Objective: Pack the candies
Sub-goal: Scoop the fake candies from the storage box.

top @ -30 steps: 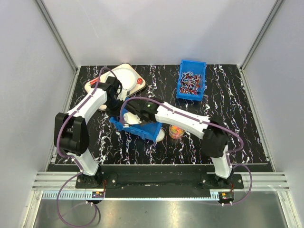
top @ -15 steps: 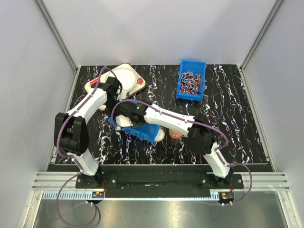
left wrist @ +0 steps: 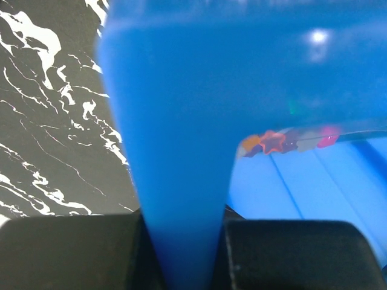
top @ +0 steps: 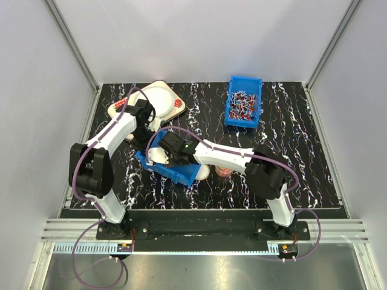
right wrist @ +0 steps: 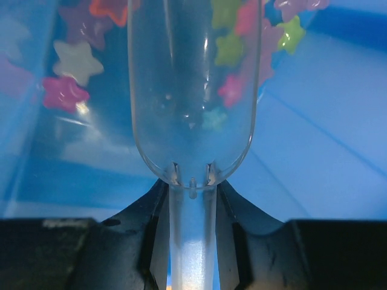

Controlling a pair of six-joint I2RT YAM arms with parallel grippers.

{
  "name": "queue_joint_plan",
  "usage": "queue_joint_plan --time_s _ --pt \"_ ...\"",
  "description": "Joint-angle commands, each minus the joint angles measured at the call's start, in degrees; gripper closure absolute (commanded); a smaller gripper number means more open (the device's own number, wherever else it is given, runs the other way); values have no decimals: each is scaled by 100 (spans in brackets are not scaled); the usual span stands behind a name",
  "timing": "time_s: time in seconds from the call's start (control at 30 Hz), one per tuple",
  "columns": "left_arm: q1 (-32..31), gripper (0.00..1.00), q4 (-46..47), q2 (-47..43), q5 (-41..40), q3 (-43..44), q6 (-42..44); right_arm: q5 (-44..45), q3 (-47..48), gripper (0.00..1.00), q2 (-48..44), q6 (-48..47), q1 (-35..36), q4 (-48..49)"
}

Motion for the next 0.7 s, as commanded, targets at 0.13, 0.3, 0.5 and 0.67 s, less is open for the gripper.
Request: queue_joint_plan --time_s 0.13,0.3,0.5,0.67 --pt "-33 100 442 -369 601 211 -278 -1224 -988 100 -1177 913 -325 1618" --pt "-33 100 442 -360 592 203 -278 -1365 -1278 100 -1739 1036 -597 1698" --pt "-33 100 433 -360 583 194 -278 -1365 -1515 100 -2267 931 -905 1566" --pt "-33 100 433 -334 566 203 -278 -1356 -1700 100 -2742 755 -1116 1285"
